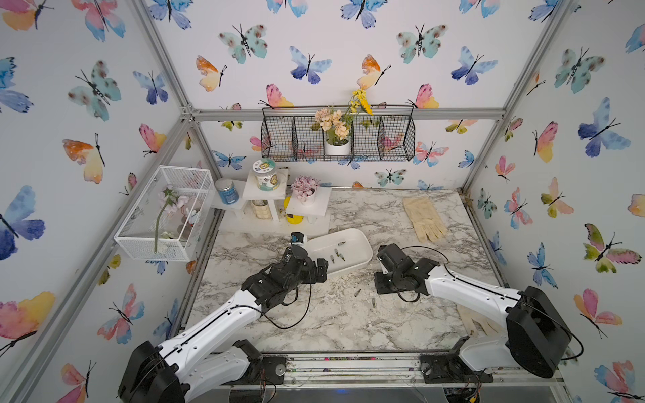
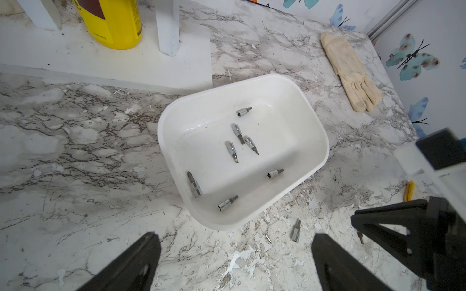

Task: Put the bit on the desktop into the storage box
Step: Place the screwdriver bit in the storage box, then pick up the screwdriver bit from the center of the board.

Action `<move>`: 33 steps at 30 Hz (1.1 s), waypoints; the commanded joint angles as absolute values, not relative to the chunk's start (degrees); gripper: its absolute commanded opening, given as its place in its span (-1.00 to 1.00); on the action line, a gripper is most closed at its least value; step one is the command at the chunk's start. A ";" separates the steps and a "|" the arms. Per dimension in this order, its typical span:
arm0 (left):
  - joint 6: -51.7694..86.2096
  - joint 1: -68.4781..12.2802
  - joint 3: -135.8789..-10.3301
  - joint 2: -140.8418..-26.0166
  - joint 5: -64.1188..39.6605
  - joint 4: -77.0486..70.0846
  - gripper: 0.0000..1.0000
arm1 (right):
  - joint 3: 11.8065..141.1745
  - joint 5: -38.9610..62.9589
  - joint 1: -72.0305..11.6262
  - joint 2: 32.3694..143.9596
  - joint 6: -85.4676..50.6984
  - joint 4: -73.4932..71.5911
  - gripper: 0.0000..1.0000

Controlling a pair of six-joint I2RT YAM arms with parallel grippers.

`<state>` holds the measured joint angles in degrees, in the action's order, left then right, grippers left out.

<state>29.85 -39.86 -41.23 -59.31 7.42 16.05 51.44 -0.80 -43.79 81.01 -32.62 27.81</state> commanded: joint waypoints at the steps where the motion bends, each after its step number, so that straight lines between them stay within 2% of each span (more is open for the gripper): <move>1: 29.71 -39.81 -40.35 -57.37 7.12 17.65 0.97 | 56.47 -3.12 -43.59 82.01 -29.95 26.64 -0.74; 11: 28.41 -39.75 -38.90 -54.65 4.36 18.24 0.97 | 72.57 -3.17 -43.11 96.23 -25.02 19.69 -0.75; 20: 28.55 -39.98 -36.77 -53.14 2.11 17.93 0.97 | 80.12 -1.90 -42.02 106.87 -23.88 17.28 -0.75; 23: 28.78 -40.33 -36.22 -52.74 1.76 17.71 0.97 | 80.58 -1.76 -41.75 107.90 -23.99 16.96 -0.64; 26: 29.00 -40.84 -35.85 -52.53 1.32 17.34 0.97 | 80.56 -2.44 -41.49 107.78 -24.14 17.29 -0.37; 29: 29.18 -41.79 -35.61 -52.56 1.34 16.90 0.97 | 80.12 -2.99 -41.39 106.57 -24.16 17.80 -0.23; 33: 29.18 -43.65 -36.16 -53.25 1.83 16.60 0.97 | 78.75 -4.22 -41.23 103.39 -24.08 18.70 -0.15</move>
